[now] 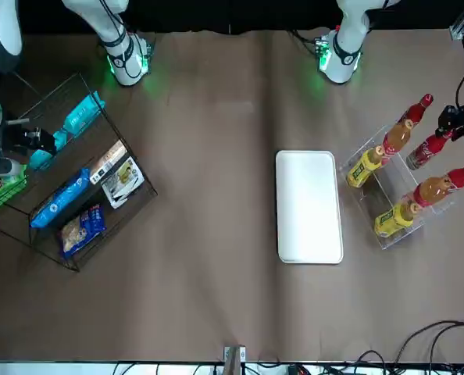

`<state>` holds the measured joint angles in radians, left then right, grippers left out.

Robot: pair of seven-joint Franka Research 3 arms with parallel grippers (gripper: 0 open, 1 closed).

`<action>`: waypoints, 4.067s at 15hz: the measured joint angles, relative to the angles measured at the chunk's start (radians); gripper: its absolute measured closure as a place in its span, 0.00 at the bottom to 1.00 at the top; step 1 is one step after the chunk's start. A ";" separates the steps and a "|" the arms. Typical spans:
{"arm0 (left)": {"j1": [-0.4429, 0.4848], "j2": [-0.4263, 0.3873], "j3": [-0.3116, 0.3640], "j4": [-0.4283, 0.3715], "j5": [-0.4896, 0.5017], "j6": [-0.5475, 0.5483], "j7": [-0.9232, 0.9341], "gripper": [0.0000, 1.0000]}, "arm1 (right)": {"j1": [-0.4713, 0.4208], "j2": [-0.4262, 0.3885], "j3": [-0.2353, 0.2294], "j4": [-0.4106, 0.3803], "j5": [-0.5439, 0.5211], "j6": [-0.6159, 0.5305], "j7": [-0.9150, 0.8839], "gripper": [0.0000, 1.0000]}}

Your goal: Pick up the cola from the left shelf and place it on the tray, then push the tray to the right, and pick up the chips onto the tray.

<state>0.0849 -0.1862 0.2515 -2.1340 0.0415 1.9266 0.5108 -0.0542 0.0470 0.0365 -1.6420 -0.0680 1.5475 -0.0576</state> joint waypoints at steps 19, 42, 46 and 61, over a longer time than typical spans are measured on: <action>-0.018 0.064 -0.049 0.371 0.018 -0.313 -0.164 0.68 | -0.011 0.001 -0.001 0.007 -0.003 -0.026 -0.095 0.28; -0.213 0.656 -0.445 0.492 -0.018 0.015 -1.015 0.67 | 0.010 0.020 0.003 0.007 -0.013 0.028 0.009 0.91; -0.203 0.640 -0.446 0.506 -0.018 0.011 -1.014 0.33 | 0.012 0.020 0.003 0.008 -0.013 0.027 0.010 0.91; -0.057 0.743 -0.432 0.265 0.051 0.330 -0.809 0.05 | 0.033 0.020 0.022 0.149 0.227 -0.073 0.010 0.93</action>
<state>0.0279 0.5572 -0.1804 -1.8693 0.0929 2.2566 -0.2984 -0.0208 0.0674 0.0585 -1.4925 0.1593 1.4743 -0.0474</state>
